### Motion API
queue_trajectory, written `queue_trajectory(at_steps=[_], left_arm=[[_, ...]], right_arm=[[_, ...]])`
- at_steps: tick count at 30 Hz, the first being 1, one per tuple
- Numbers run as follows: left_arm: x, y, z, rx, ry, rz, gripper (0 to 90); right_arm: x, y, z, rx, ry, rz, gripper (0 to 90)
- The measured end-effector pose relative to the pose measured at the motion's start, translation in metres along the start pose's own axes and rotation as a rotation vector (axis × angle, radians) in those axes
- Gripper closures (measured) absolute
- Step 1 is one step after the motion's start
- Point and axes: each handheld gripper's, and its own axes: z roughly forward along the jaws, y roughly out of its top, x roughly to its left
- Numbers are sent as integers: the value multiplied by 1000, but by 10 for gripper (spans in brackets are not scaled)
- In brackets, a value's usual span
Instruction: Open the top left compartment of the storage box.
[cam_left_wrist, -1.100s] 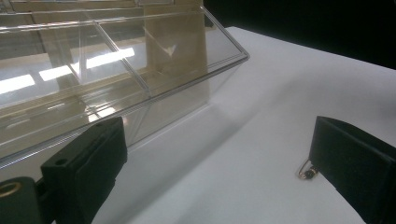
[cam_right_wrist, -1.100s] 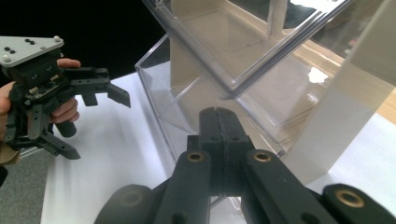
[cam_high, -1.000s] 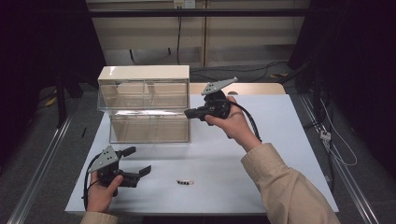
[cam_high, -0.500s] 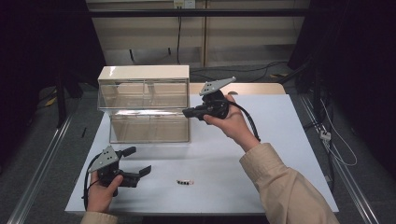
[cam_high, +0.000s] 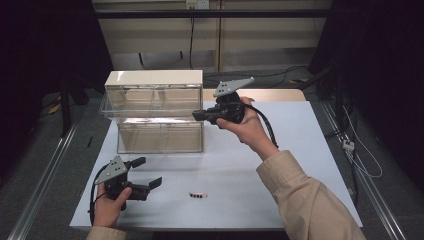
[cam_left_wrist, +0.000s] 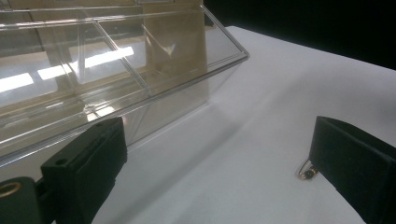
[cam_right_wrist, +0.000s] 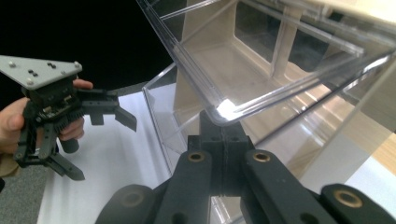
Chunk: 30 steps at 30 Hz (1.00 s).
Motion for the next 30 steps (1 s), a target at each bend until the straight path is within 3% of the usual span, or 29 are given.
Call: queue_trajectory(at_steps=[5, 9, 30], left_arm=[[0, 0, 0, 2, -3, -1, 40], [0, 1, 0, 5, -13, -19, 40], [0, 1, 1, 9, -16, -20, 40]], right_arm=[[2, 9, -1, 33, -7, -25, 900], [1, 14, -2, 36, -12, -29, 900], [-2, 36, -10, 27, -36, -53, 900]])
